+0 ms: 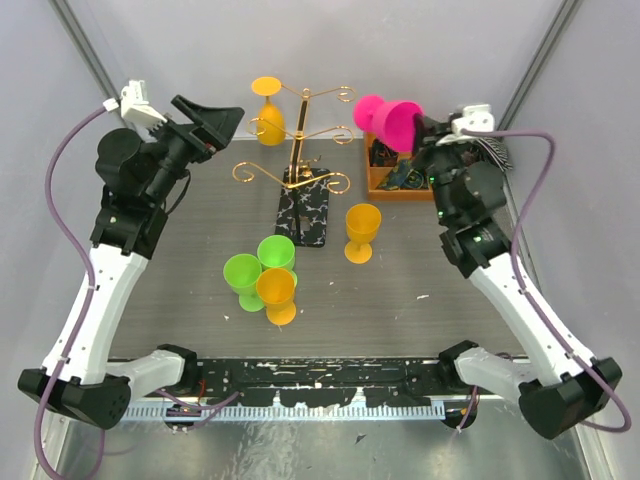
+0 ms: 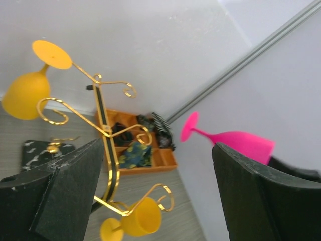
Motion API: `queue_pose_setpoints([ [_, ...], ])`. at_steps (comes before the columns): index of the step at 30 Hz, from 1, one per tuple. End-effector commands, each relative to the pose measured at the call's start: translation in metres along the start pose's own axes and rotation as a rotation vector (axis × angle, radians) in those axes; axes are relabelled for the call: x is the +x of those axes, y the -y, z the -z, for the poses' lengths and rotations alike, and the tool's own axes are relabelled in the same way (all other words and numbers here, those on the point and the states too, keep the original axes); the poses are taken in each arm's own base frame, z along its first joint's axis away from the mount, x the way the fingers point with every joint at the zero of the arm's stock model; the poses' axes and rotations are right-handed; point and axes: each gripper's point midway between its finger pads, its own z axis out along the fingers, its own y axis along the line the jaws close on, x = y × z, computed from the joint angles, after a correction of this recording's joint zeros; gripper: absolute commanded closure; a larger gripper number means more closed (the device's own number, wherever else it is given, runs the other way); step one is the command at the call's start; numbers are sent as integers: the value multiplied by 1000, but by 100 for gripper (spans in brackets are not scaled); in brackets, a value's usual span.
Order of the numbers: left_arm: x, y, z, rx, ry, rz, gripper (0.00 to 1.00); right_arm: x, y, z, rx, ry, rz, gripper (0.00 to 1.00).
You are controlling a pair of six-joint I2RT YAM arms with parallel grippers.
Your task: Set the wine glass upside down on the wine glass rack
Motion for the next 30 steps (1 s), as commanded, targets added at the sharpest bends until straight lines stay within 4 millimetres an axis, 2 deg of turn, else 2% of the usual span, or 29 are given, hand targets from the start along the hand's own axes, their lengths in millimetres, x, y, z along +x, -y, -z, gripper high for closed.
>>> queue_pose_setpoints([
  [1,-15,22,0,75,69,230,5,-42,-37,-6,-67,214,21,99],
  [4,-14,19,-1,66,80,317,5,-39,-56,-10,-104,230,27,100],
  [7,-10,15,-2,61,84,393,5,-37,-75,-5,-169,258,41,99],
  [15,21,18,-4,165,-2,628,5,-24,-123,6,-272,294,39,99],
  [18,27,19,2,192,-17,688,4,-21,-137,9,-271,319,46,99],
  [30,27,23,39,212,13,764,2,-4,-192,26,-307,426,131,99],
])
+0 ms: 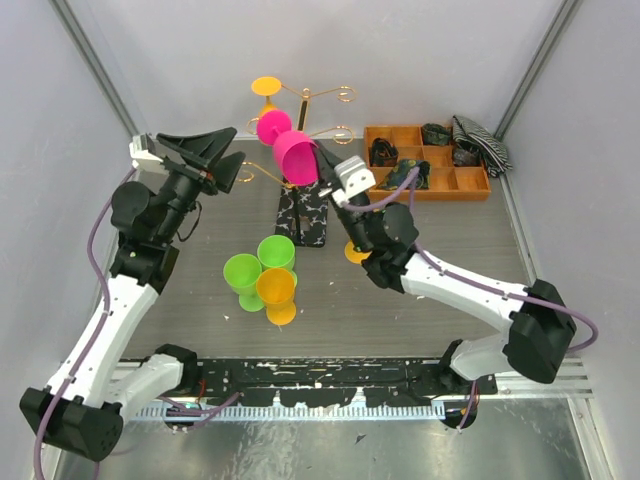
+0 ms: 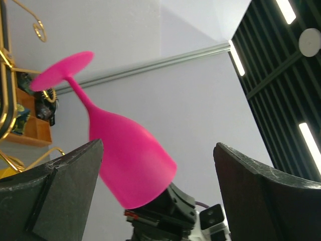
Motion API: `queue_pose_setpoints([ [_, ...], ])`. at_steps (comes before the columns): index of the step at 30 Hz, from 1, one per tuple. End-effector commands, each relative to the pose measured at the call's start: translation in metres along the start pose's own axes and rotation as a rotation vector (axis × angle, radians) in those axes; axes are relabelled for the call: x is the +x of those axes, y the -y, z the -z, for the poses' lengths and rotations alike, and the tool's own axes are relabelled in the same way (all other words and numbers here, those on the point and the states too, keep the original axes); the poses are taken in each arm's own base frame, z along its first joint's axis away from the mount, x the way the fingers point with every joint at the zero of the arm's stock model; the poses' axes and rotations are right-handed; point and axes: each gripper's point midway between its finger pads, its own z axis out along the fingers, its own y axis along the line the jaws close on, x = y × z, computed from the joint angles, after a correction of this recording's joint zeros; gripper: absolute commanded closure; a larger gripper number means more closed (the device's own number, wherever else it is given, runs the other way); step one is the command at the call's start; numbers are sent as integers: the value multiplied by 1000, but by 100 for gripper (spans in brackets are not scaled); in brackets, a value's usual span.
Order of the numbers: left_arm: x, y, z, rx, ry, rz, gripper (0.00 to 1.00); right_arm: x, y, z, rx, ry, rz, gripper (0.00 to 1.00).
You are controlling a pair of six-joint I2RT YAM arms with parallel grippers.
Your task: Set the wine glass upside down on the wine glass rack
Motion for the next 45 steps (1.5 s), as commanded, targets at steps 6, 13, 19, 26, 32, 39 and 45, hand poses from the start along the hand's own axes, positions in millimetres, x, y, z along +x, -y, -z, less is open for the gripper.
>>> queue_pose_setpoints([
  [6,8,1,10,16,-17,50,2,-37,-16,2,72,215,97,99],
  [13,9,-20,10,-27,-8,107,4,-41,-39,7,52,265,141,99],
  [19,8,-25,7,-25,1,131,6,-42,-56,13,-12,274,121,99],
  [26,11,-26,0,-13,-12,156,12,-42,-77,20,-116,264,104,99],
  [32,12,-21,-1,-1,-15,165,22,-39,-80,21,-124,263,107,100],
  [39,12,-14,-1,14,-19,157,50,-38,-76,20,-100,250,120,99],
  [45,13,-9,-7,41,-35,146,70,-37,-79,25,-128,250,125,100],
])
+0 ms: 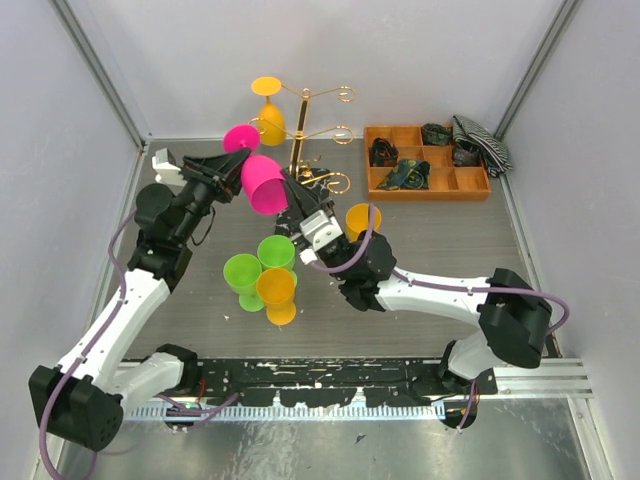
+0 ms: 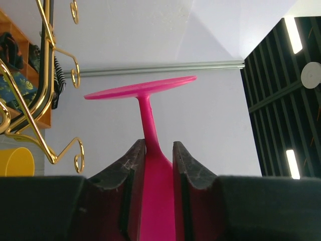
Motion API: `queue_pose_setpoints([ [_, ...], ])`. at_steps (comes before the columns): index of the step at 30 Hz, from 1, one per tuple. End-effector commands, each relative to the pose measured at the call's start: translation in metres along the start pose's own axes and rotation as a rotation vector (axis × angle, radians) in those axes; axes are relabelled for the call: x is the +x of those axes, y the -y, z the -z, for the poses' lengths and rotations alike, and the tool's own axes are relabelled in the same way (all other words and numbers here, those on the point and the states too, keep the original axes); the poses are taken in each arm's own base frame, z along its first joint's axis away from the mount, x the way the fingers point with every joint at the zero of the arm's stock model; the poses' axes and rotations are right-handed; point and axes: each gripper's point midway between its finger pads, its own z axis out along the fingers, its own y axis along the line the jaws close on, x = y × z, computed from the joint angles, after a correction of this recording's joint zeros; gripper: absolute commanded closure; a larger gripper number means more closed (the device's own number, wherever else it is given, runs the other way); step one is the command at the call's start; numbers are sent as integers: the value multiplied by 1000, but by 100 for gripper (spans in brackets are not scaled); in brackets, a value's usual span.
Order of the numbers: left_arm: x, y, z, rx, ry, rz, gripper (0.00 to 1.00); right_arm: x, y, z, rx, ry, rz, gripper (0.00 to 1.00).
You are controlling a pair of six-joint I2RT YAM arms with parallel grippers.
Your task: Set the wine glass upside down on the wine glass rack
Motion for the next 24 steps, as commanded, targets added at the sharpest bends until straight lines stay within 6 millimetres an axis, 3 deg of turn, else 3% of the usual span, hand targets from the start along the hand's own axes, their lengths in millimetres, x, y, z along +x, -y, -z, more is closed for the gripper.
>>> queue_pose_setpoints([
  [1,12,37,0,123,-54,-21,73,-17,8,2,3,36,-14,100],
  [5,10,39,0,149,-47,-15,81,-17,8,6,-10,29,-12,99],
  [11,9,48,2,182,-37,-47,84,-20,7,9,-32,30,-10,99],
  [13,10,49,2,183,-43,-46,81,-21,7,8,-36,35,-11,99],
  [15,12,48,2,181,-54,-42,67,-22,5,8,-44,42,-15,99],
  [18,13,48,1,180,-57,-36,58,-23,2,7,-54,53,-30,99],
  [24,13,51,0,197,-62,-31,60,-23,-3,6,-66,57,-59,99],
])
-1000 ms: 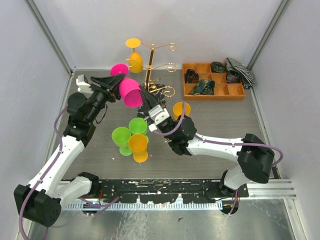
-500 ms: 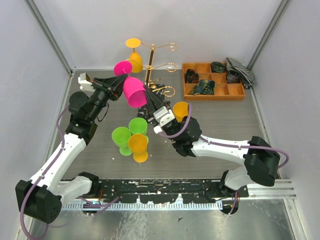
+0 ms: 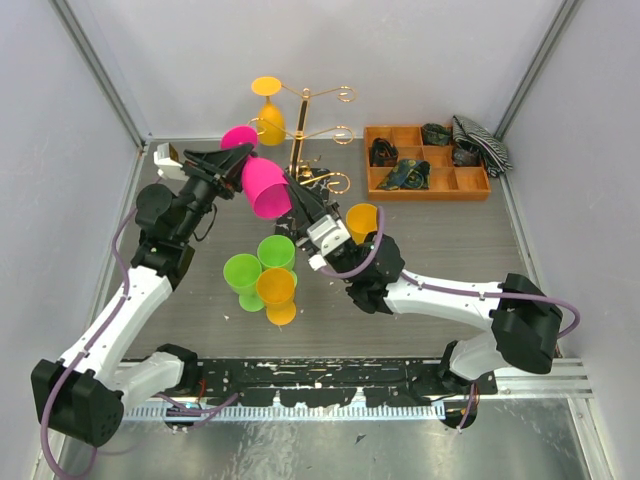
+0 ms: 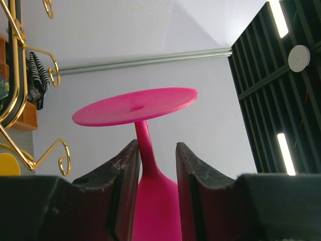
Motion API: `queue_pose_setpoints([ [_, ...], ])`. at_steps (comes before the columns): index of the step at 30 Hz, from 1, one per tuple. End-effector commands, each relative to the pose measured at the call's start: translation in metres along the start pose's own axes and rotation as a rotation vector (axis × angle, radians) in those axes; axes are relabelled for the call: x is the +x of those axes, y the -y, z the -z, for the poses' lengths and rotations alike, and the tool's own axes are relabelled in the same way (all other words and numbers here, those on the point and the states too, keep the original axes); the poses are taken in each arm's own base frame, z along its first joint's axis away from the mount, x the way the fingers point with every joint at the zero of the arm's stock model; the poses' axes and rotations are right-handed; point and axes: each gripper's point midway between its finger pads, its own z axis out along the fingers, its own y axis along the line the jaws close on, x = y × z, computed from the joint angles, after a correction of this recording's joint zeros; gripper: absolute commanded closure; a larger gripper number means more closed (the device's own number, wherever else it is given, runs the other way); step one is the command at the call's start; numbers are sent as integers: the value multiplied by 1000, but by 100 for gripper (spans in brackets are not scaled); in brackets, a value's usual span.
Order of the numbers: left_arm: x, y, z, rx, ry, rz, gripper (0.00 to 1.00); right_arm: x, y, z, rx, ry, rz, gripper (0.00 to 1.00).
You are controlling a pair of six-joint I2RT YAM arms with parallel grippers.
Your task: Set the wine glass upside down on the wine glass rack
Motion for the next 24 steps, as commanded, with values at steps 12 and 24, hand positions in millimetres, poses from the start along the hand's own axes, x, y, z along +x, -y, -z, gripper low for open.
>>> queue_pose_setpoints([
  [12,7,69,-1,260,-25,-200,88,3,5,14,14,-57,-54,77],
  [24,-88,90,-21,99,200,-926,100,21,51,64,128,-313,-42,57],
])
